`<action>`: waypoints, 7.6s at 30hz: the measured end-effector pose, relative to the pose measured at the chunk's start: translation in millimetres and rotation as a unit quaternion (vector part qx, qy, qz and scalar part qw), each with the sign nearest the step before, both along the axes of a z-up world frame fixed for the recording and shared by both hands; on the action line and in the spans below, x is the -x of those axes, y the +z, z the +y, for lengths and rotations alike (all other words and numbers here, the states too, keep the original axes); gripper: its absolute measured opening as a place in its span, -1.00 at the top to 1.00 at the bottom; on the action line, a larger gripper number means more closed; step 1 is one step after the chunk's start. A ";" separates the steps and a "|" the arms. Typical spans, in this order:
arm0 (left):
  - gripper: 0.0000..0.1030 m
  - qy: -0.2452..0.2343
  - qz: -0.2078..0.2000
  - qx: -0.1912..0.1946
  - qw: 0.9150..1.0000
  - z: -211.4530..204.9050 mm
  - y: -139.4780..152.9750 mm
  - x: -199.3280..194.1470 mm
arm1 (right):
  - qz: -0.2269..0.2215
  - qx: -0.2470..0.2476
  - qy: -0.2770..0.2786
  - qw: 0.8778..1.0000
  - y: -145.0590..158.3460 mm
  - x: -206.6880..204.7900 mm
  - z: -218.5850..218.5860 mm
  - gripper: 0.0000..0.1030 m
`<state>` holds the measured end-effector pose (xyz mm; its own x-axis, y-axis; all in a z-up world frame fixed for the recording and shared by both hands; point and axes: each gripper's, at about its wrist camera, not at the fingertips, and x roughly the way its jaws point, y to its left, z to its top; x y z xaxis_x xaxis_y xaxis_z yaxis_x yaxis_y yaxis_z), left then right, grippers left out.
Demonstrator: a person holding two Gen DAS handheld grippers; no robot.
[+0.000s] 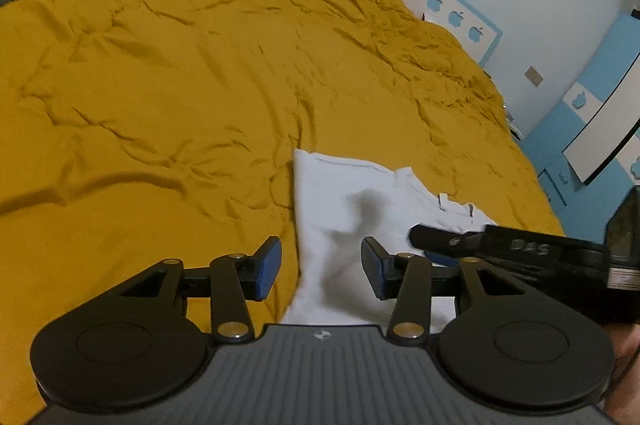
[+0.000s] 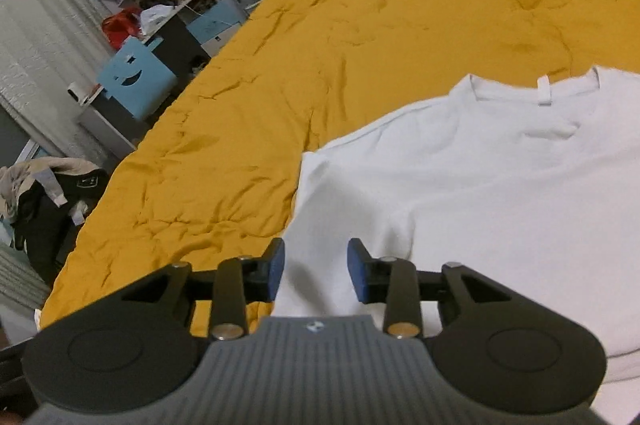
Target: Fold small clothes
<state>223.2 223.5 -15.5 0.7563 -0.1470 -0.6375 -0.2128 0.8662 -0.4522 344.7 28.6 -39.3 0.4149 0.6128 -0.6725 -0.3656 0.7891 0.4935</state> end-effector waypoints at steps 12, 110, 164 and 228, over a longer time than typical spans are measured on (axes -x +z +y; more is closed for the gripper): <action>-0.04 -0.033 0.033 -0.042 0.998 -28.0 -25.4 -24.1 | -0.078 0.113 -0.081 0.987 11.1 16.6 -154.3 0.33; 0.91 -0.282 0.223 -0.094 0.928 -74.2 -81.5 183.5 | 0.114 0.184 -0.012 0.976 -20.4 293.2 -382.3 0.89; 0.93 -0.111 0.066 -0.141 0.982 -18.2 3.2 -160.2 | -0.025 0.088 -0.177 0.980 51.6 -118.8 -322.8 0.99; 0.79 -0.076 0.073 -0.121 0.987 -43.7 -38.4 -217.5 | -0.074 0.236 -0.130 0.960 -42.2 -204.0 -224.9 0.70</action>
<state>440.7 179.8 -53.9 0.6346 -0.0828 -0.7684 -0.1190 0.9719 -0.2030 548.7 -196.3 -81.5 0.6247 0.1171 -0.7721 -0.1637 0.9864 0.0172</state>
